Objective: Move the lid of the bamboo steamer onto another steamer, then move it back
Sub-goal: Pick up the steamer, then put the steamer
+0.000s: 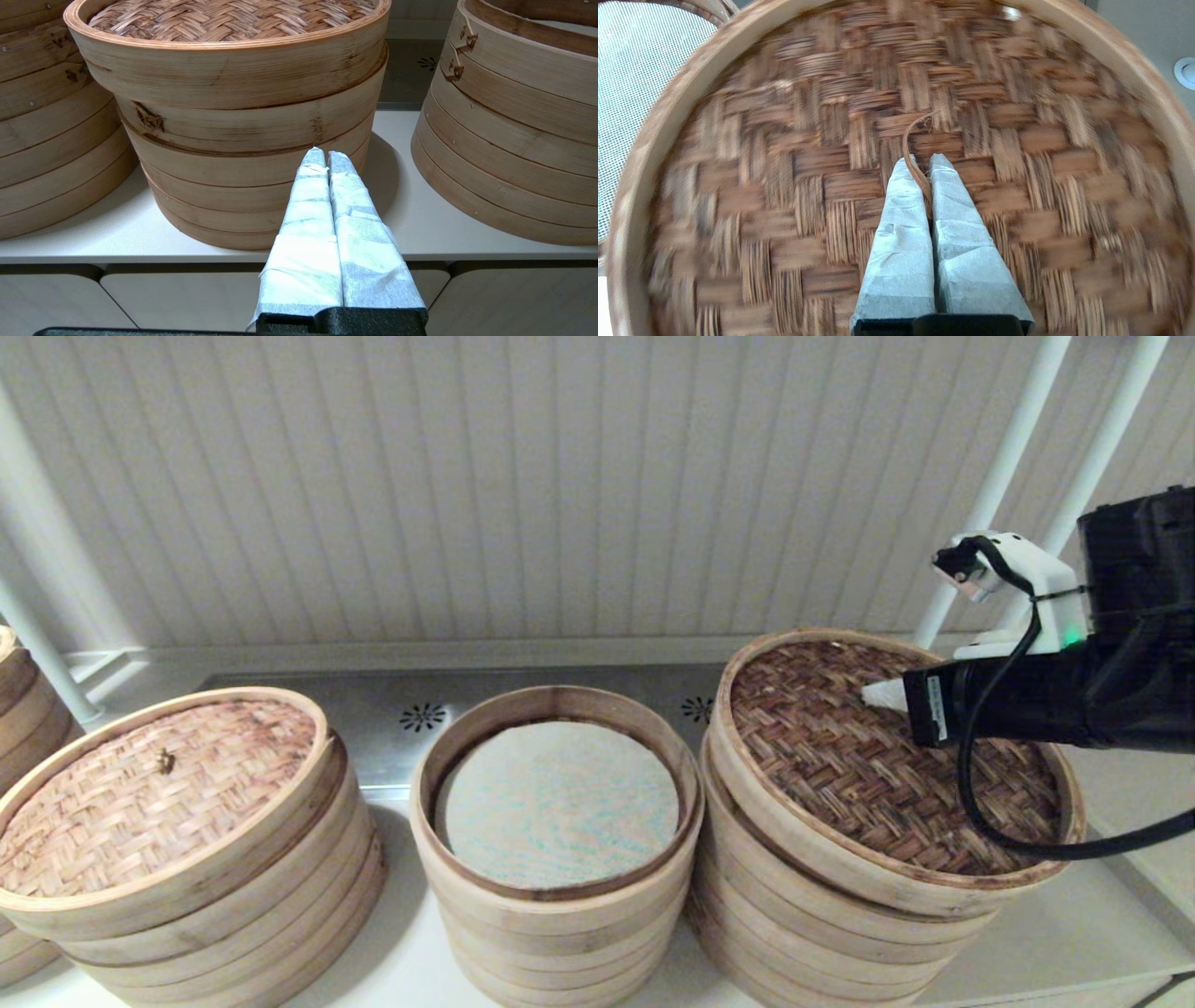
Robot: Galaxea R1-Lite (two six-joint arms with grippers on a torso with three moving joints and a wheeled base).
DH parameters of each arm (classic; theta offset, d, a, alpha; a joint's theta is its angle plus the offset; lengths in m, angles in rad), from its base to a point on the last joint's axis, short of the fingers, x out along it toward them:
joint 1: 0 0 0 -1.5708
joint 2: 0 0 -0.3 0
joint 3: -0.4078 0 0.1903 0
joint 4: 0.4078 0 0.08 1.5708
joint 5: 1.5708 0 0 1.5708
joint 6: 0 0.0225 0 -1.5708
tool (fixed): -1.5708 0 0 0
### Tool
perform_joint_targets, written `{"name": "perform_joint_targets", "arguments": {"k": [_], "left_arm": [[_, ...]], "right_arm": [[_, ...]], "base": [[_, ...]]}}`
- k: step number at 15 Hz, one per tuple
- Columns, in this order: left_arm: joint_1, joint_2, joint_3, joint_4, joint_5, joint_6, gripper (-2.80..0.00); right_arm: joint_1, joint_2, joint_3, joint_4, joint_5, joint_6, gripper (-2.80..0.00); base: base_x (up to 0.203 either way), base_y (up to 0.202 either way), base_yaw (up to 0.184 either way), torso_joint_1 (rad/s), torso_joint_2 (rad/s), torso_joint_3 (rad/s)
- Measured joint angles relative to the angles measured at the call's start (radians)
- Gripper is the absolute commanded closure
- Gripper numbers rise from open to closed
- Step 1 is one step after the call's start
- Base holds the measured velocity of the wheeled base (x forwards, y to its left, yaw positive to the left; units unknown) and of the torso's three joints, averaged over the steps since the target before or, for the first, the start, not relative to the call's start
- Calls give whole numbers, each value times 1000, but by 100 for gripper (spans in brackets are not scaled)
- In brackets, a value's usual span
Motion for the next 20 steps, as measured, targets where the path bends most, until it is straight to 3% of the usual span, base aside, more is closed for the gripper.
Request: {"name": "perform_joint_targets", "arguments": {"k": [8, 13, 20], "left_arm": [[0, 0, 0, 0, 0, 0, 0], [0, 0, 0, 0, -1, 0, 0], [0, 0, 0, 0, 0, 0, 0]], "right_arm": [[37, -36, -50, 0, 2, 4, 0], [105, -1, -67, -10, 1, 11, 0], [254, 143, -229, 2, -7, 13, 0]], "base": [[0, 0, 0, 0, 0, 0], [0, 0, 0, 0, 0, 0], [0, 0, 0, 0, 0, 0]]}}
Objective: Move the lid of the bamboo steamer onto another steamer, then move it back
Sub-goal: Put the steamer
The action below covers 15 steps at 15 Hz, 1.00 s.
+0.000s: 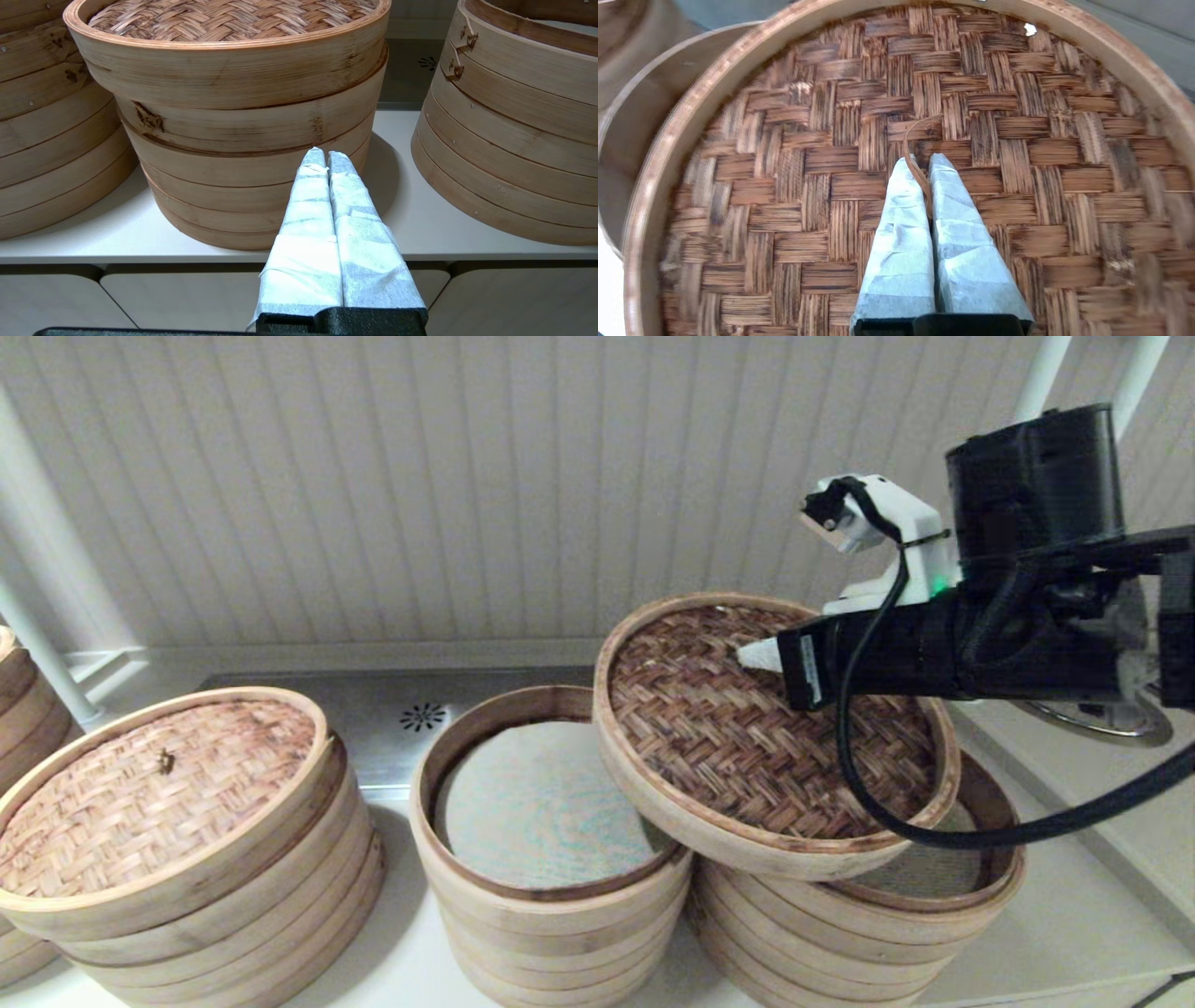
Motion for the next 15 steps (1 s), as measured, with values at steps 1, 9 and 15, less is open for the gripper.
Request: {"name": "perform_joint_targets", "arguments": {"k": [1, 9, 15], "left_arm": [[0, 0, 0, 0, 0, 0, 0], [0, 0, 0, 0, 0, 0, 0], [0, 0, 0, 0, 0, 0, 0]], "right_arm": [[20, 27, -28, 1, 0, 1, 0], [102, 203, -344, 176, -3, 0, 0], [164, 334, -554, 308, -6, -9, 0]], "base": [[0, 0, 0, 0, 0, 0], [0, 0, 0, 0, 0, 0], [0, 0, 0, 0, 0, 0]]}}
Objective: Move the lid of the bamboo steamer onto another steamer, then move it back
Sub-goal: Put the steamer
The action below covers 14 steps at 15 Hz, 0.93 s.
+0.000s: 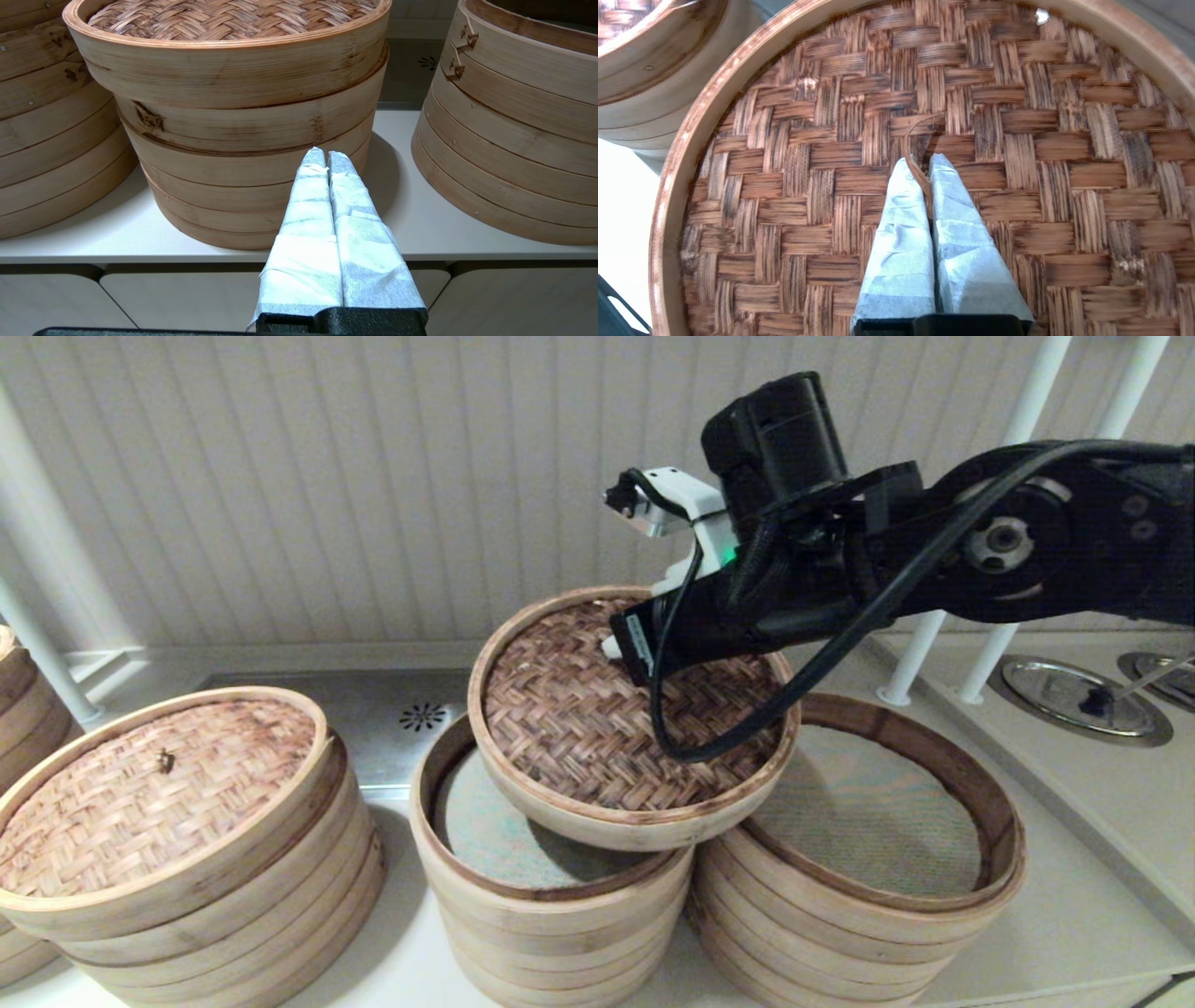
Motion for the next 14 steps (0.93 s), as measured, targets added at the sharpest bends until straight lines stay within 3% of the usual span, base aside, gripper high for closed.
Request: {"name": "perform_joint_targets", "arguments": {"k": [14], "left_arm": [[0, 0, 0, 0, 0, 0, 0]], "right_arm": [[84, 130, -69, -2, 11, 9, 0]], "base": [[0, 0, 0, 0, 0, 0]]}}
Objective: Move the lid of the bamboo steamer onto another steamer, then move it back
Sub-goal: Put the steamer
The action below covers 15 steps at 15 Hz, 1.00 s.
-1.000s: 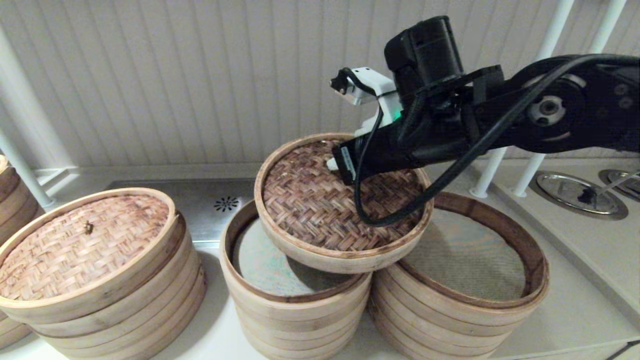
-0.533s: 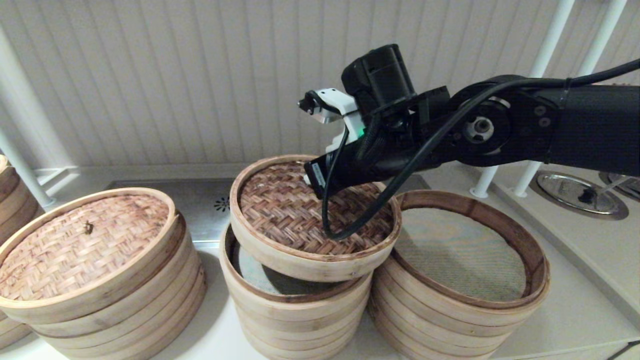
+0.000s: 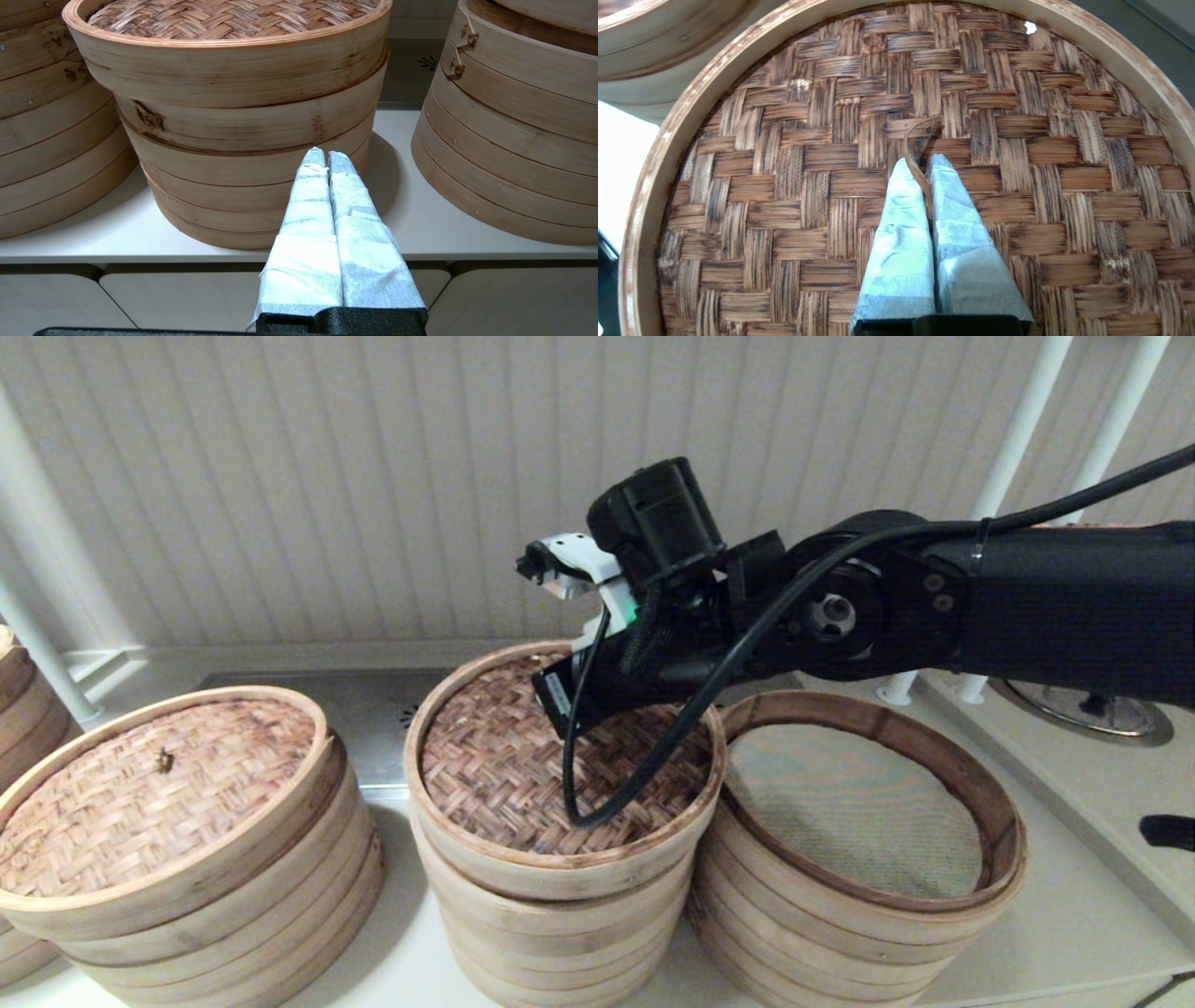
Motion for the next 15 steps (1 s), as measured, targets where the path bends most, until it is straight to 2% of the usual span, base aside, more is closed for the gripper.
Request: {"name": "perform_joint_targets", "arguments": {"k": [15], "left_arm": [[0, 0, 0, 0, 0, 0, 0]], "right_arm": [[4, 51, -6, -19, -5, -8, 0]], "base": [[0, 0, 0, 0, 0, 0]]}}
